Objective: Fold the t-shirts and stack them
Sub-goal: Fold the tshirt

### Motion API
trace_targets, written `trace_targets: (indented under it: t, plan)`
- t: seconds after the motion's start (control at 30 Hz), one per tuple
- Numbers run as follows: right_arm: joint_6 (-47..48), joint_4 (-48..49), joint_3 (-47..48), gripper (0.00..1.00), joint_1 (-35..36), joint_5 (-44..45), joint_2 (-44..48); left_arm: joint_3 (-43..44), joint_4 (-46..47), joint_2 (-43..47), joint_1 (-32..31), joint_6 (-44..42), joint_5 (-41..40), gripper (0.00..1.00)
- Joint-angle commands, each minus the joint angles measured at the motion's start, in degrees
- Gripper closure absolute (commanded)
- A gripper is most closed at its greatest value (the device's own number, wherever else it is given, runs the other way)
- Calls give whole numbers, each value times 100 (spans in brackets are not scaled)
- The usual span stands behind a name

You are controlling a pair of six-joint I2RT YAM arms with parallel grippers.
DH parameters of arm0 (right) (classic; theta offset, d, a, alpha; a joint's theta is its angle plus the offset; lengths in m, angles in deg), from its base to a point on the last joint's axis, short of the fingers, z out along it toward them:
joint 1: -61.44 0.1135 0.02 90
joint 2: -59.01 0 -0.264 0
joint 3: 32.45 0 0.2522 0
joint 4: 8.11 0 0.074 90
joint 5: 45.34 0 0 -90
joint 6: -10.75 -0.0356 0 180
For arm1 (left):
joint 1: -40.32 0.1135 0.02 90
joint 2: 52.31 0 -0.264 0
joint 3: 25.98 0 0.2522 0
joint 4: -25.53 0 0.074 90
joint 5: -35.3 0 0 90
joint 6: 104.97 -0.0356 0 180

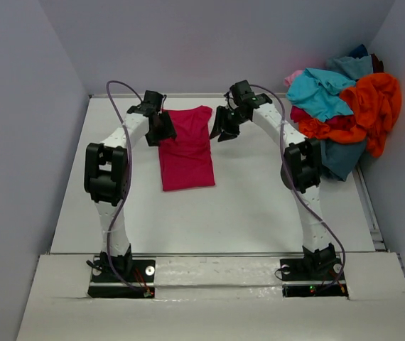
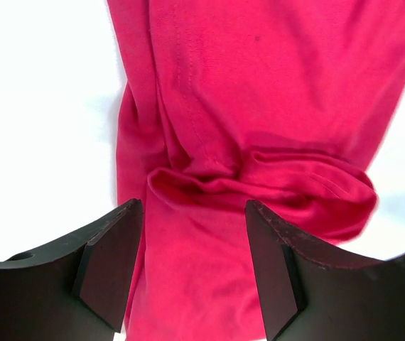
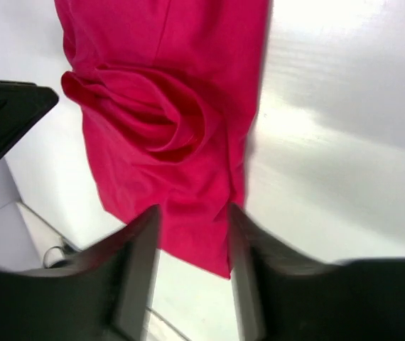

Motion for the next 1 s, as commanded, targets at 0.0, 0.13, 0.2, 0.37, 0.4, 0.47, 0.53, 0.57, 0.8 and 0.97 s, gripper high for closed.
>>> trace_targets:
  t: [0.0, 0.13, 0.2, 0.37, 0.4, 0.47, 0.53, 0.57, 0.8, 0.97]
  plan:
    - [10, -47, -343, 62, 140, -235, 403, -185, -149, 644, -113, -118, 92, 30]
    - [-25, -74, -467, 92, 282, -296, 272, -519, -141, 767, -227, -118, 399, 30]
    - [-51, -109, -379, 93, 421, -358, 123, -599, -193, 776, -377, -153, 436, 30]
    - [-104, -197, 103, 93, 536, -358, -194, -739, -202, 750, -562, -118, 567, 30]
    - [-104, -188, 166, 93, 536, -384, -247, -757, -193, 741, -562, -101, 628, 30]
    - [-156, -162, 306, 93, 536, -463, -405, -809, -158, 671, -614, -92, 743, 30]
    - [-192, -127, 368, 93, 536, -498, -571, -819, -149, 601, -614, -101, 813, 30]
    - [-192, -101, 395, 93, 536, -533, -633, -792, -175, 504, -614, -127, 840, 30]
    - [-297, 66, 781, 93, 536, -560, -1029, -371, -351, -15, -614, -241, 813, 30]
    - [-420, 198, 1273, 92, 536, -533, -1240, 208, -536, -506, -614, -276, 708, 30]
